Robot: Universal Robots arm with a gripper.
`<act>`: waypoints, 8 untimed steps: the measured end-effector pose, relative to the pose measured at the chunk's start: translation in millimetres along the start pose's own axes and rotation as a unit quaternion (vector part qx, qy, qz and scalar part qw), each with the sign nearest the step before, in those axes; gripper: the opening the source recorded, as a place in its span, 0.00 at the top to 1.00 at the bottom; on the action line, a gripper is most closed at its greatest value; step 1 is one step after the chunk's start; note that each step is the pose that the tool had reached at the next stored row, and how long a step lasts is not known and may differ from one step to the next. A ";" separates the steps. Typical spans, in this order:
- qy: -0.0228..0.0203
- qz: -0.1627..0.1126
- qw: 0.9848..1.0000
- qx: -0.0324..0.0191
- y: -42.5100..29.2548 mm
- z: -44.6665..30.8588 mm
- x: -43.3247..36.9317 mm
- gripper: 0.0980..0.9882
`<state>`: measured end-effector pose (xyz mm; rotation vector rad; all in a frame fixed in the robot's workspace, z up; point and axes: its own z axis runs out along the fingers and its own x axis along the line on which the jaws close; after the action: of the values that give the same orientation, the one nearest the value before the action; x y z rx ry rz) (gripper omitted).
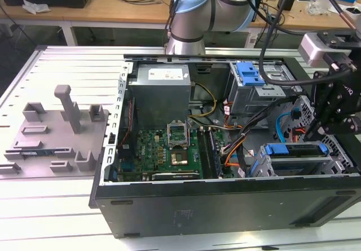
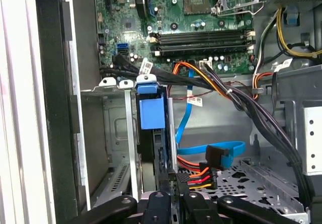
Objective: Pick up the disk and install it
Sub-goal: 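Insert the first disk wire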
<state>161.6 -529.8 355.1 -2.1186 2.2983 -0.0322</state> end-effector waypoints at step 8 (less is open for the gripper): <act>0.000 0.000 1.000 0.004 3.1 -0.1 1.4 0.93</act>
<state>158.3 -530.9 355.1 -2.1150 2.2935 -0.0408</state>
